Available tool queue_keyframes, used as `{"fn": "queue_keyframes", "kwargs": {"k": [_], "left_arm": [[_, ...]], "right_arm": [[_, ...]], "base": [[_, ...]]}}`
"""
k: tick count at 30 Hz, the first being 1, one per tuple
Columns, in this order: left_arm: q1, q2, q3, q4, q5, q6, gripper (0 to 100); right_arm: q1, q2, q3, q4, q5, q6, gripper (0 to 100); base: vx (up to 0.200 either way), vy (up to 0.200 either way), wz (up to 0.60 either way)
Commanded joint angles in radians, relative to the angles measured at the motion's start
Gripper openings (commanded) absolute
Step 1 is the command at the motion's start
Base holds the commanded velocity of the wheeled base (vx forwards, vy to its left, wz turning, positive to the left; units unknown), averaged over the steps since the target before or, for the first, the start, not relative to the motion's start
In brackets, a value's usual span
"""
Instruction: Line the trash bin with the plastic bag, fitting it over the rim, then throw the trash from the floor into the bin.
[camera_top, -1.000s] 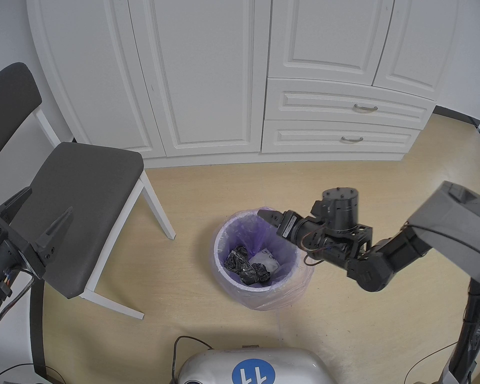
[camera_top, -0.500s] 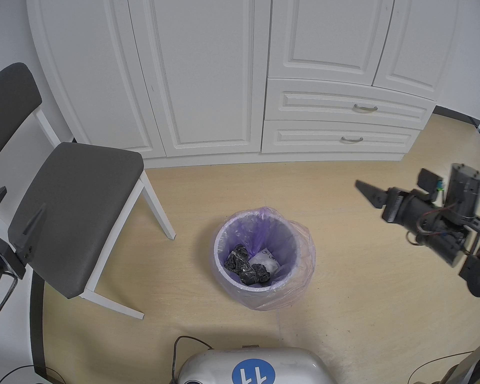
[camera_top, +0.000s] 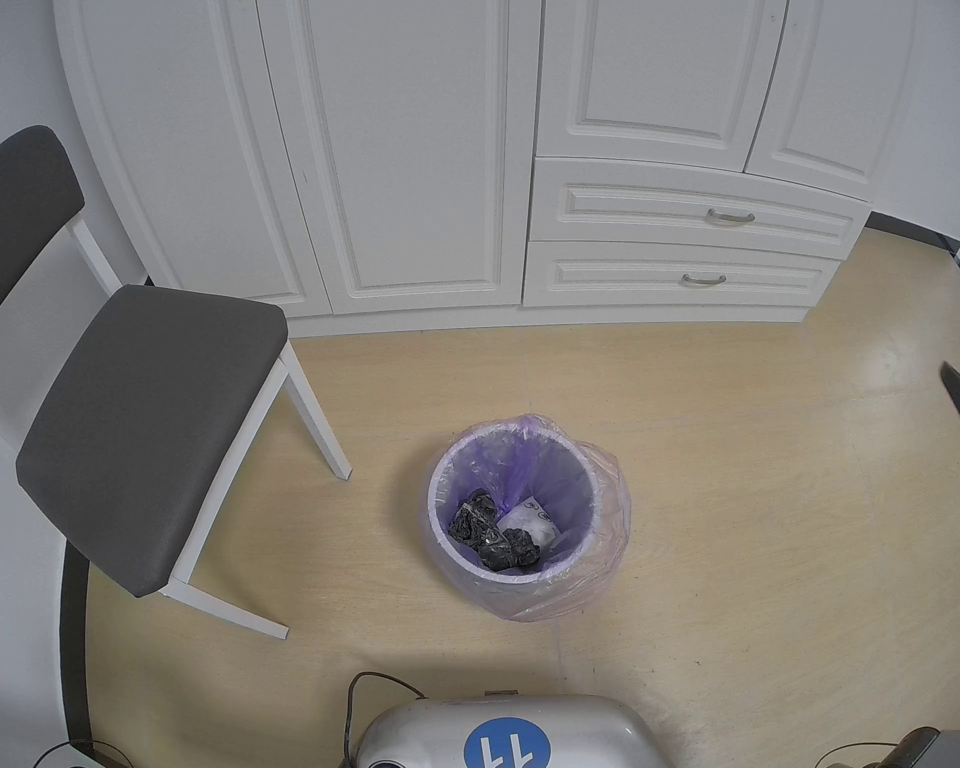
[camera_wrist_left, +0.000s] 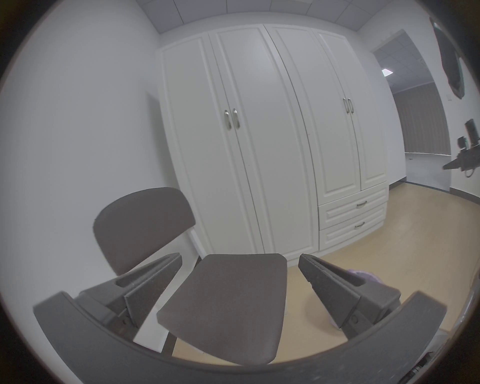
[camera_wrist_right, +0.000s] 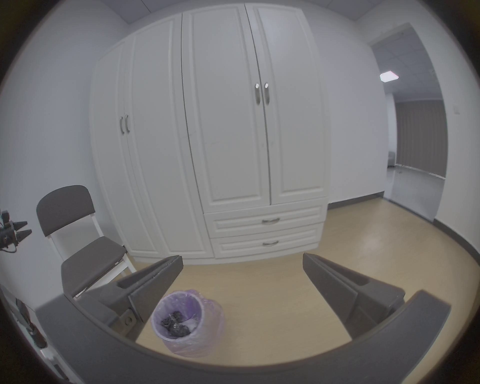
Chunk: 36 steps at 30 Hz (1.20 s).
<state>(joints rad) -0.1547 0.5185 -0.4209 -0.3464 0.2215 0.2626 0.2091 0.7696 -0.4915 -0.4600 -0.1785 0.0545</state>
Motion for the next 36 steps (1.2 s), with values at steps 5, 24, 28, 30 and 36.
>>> {"fn": "queue_keyframes", "kwargs": {"k": [5, 24, 28, 30, 36], "left_arm": [[0.176, -0.465, -0.062, 0.343, 0.035, -0.066, 100], [0.156, -0.519, 0.392, 0.287, -0.048, -0.232, 100], [0.156, -0.519, 0.421, 0.3, -0.056, -0.252, 100], [0.156, -0.519, 0.415, 0.316, -0.065, -0.282, 100], [0.152, -0.514, 0.421, 0.345, -0.209, -0.293, 100]], "right_arm": [[-0.206, -0.767, 0.057, 0.432, -0.019, -0.076, 100], [-0.208, -0.77, 0.475, 0.34, 0.054, -0.076, 100], [-0.208, -0.77, 0.491, 0.394, 0.059, -0.071, 100], [-0.209, -0.77, 0.49, 0.412, 0.094, -0.065, 100], [-0.211, -0.768, 0.481, 0.486, 0.194, -0.081, 100]], "base": [[0.0, 0.0, 0.0], [0.0, 0.0, 0.0], [0.0, 0.0, 0.0], [0.0, 0.0, 0.0], [0.0, 0.0, 0.0]]}}
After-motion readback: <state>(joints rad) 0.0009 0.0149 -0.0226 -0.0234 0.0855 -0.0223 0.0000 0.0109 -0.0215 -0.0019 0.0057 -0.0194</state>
